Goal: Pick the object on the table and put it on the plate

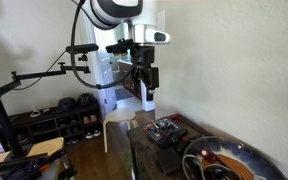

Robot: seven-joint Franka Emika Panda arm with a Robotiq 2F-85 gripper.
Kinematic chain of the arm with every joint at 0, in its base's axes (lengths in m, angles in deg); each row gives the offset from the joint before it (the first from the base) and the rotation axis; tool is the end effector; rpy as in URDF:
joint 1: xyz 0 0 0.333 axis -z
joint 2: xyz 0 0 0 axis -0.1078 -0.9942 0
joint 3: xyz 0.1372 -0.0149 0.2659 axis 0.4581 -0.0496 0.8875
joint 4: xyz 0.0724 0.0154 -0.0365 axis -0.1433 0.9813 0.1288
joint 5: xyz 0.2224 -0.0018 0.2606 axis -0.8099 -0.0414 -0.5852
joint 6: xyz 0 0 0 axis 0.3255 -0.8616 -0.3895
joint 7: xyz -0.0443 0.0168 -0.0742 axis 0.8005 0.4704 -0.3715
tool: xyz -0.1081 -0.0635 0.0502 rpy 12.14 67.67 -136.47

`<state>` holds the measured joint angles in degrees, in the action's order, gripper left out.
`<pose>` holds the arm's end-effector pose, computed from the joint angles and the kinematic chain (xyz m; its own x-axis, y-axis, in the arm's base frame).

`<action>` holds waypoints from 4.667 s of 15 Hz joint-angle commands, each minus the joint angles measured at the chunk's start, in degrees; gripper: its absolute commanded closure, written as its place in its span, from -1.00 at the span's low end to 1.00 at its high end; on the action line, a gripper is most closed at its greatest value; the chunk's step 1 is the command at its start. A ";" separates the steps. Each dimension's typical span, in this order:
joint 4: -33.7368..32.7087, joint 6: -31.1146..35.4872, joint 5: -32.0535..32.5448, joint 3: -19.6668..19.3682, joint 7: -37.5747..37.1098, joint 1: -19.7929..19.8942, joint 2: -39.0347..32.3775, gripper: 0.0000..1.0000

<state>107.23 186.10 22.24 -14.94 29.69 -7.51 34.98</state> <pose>0.4353 0.0168 0.3654 0.9949 0.0695 -0.0731 0.0726 -0.9965 0.0404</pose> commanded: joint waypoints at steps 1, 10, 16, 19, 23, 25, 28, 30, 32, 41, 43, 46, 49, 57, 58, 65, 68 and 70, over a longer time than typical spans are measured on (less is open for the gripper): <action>-0.45 2.45 2.11 0.06 -0.90 0.38 -3.99 -1.00; -4.99 12.44 5.06 -0.55 0.77 0.12 -17.01 -1.00; -6.89 12.46 4.07 -0.40 0.22 -0.21 -19.94 -1.00; -7.54 12.46 4.07 -0.37 0.22 -0.24 -20.39 -1.00; -7.16 14.69 4.03 -0.34 0.17 -0.23 -21.46 -1.00; -7.04 16.74 3.72 -0.28 -0.05 -0.23 -22.62 -1.00; -7.17 20.39 3.89 -0.39 -0.27 -0.36 -25.11 -1.00; -7.14 22.59 4.20 -0.55 -0.55 -0.55 -26.62 -1.00; -7.01 25.89 4.61 -0.84 -0.84 -0.73 -28.38 -1.00; -7.80 34.64 3.33 -0.64 0.16 -0.48 -35.06 -1.00; -7.95 35.47 3.00 -0.47 0.30 -0.41 -35.85 -1.00; -8.39 36.11 2.93 -0.23 0.82 -0.28 -36.72 -0.47; -8.80 36.48 2.72 0.02 1.02 -0.11 -37.16 -0.09; -8.28 37.26 1.88 0.37 1.35 0.59 -36.67 0.71; -8.07 37.27 1.78 0.26 1.27 0.60 -36.50 0.71; -4.69 37.93 2.29 -0.20 0.49 -0.40 -31.62 0.71; -3.29 37.89 2.82 -0.61 0.08 -0.97 -29.16 0.71; -2.35 37.61 3.54 -1.40 -0.62 -1.45 -27.41 0.72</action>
<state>100.20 222.60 25.00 -14.86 29.80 -7.74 2.17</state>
